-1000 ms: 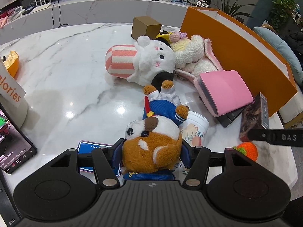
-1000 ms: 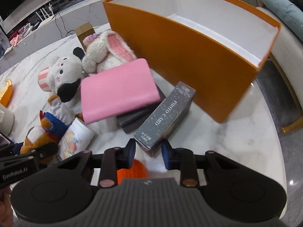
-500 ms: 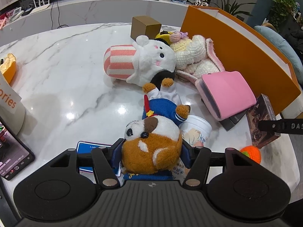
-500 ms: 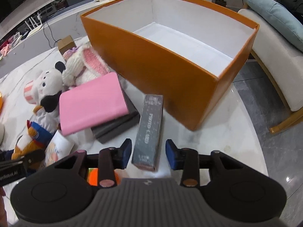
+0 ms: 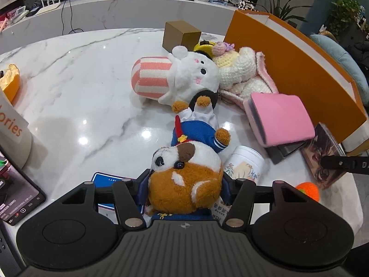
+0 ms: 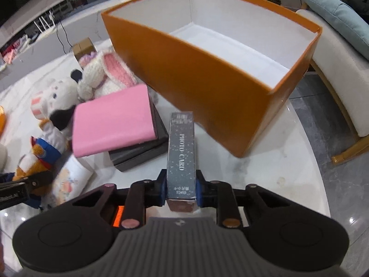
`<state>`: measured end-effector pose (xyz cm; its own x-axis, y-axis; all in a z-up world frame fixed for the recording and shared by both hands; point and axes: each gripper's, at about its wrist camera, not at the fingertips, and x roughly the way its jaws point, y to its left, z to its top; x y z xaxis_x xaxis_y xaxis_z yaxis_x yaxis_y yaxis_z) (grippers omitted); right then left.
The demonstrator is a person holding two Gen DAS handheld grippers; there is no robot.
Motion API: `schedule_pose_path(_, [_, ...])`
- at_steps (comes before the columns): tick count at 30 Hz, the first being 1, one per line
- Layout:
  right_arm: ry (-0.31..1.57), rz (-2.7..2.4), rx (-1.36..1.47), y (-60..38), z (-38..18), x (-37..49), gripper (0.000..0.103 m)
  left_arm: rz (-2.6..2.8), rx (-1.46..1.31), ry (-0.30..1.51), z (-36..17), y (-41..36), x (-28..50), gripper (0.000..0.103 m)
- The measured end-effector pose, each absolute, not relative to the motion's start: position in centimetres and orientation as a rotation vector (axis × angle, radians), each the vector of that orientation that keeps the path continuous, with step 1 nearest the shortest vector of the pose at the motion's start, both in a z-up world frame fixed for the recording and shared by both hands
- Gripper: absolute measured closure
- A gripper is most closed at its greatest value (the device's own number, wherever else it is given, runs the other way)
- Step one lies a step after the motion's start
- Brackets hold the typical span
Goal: Organize objects
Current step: 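Grasp the gray PHOTO CARD box with the right gripper and lift it while the left gripper holds the dog, then carry the plush dog and PHOTO CARD box into the orange box and open both grippers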
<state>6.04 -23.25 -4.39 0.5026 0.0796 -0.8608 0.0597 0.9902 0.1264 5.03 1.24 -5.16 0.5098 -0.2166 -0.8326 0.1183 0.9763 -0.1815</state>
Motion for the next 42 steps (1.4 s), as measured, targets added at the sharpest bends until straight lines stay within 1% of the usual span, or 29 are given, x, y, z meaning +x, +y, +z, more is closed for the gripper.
schedule_pose_path(7, [1.040,0.049,0.237,-24.6,-2.9,4.9,0.078,-0.198,-0.107,0.999,-3.8,1.3,4.4,0.036])
schedule_pose_path(12, [0.997,0.078,0.292,-25.2,-1.1,4.3,0.078,-0.192,-0.109,0.985,-2.6,1.4,3.7,0.036])
schedule_pose_path(23, [0.852,0.195,0.420,-26.1,5.3,4.8,0.078,-0.190,-0.101,0.916,1.5,0.0,2.6,0.036])
schedule_pose_path(28, [0.759,0.204,0.500,-27.2,9.2,6.9,0.078,-0.178,-0.104,0.907,2.0,-1.5,3.8,0.036])
schedule_pose_path(31, [0.730,0.201,0.542,-28.1,10.6,8.6,0.078,-0.183,-0.101,0.903,2.1,-2.4,4.4,0.036])
schedule_pose_path(35, [0.724,0.225,0.544,-28.6,10.0,11.8,0.078,-0.187,-0.085,0.899,2.1,-3.5,5.0,0.036])
schedule_pose_path(42, [0.731,0.225,0.580,-31.2,4.8,14.9,0.078,-0.149,-0.059,0.891,2.6,-4.5,5.3,0.036])
